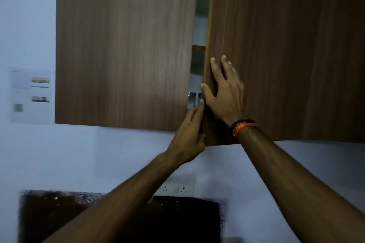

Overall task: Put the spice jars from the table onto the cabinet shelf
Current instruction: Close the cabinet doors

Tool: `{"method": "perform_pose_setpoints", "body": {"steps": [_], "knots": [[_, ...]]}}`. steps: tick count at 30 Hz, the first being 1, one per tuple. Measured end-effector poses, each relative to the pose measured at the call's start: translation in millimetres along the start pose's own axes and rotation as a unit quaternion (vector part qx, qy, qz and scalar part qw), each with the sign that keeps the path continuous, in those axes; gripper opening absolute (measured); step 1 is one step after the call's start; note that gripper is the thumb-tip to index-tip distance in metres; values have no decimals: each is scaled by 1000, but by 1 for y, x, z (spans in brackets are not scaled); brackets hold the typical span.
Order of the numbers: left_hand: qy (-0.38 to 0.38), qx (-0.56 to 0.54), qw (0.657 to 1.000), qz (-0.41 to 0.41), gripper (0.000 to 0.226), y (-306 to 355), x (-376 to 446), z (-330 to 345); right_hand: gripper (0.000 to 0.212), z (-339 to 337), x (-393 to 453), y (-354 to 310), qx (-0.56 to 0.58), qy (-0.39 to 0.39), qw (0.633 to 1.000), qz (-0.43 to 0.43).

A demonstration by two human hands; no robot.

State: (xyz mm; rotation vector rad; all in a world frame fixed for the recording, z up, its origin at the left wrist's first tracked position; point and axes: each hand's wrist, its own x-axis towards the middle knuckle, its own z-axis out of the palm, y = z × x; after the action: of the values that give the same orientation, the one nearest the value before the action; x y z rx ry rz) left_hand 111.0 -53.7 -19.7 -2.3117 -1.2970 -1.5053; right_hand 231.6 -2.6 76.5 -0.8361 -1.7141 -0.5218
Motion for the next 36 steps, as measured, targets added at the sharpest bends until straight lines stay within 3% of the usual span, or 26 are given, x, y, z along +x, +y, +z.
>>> {"method": "perform_pose_setpoints", "body": {"steps": [8, 15, 25, 36], "knots": [[-23, 214, 976, 32, 98, -39, 27, -1, 71, 50, 9, 21, -37, -83, 996, 16], [-111, 445, 888, 31, 98, -79, 47, 3, 86, 72, 13, 36, -81, -145, 986, -2], [-114, 513, 850, 29, 97, -100, 59, 13, 95, 87, 18, 41, -127, -169, 977, -22], [-135, 518, 845, 23, 98, -96, 59, 9, 94, 85, 15, 41, -125, -177, 976, -28]]}}
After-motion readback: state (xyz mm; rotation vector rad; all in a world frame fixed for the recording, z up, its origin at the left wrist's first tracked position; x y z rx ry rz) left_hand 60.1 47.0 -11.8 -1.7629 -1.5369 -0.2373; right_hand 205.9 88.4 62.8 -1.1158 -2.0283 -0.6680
